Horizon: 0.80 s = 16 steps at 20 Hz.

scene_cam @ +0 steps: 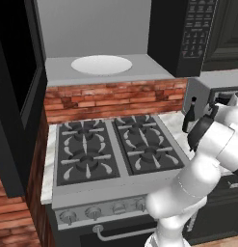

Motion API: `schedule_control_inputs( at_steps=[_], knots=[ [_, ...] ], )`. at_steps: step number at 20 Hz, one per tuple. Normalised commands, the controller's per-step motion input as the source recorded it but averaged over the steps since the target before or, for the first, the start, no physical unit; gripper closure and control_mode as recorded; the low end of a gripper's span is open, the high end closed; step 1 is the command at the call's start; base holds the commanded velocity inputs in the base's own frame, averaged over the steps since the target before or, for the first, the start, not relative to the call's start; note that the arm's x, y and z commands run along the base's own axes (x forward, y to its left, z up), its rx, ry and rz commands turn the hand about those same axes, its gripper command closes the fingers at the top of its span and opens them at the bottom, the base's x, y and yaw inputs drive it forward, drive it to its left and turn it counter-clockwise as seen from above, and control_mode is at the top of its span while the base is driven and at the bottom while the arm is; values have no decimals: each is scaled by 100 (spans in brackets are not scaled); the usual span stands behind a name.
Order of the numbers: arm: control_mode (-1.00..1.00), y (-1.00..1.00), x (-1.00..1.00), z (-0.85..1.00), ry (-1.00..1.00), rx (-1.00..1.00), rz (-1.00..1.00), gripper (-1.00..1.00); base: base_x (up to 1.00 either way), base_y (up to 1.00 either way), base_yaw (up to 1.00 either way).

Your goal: Place the sponge inside the microwave to prepare for sanitizing.

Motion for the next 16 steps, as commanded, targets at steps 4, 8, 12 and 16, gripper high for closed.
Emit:
schedule_control_inputs(
  at_steps=[4,8,12,16],
  knots=[
    [-100,-20,34,-18,0,0,5,-100,0,0,0],
    [-100,-28,31,-21,0,0,6,-100,0,0,0],
    [-100,-32,19,-17,0,0,8,-100,0,0,0],
    [-100,-22,19,-16,0,0,7,-100,0,0,0]
  ],
)
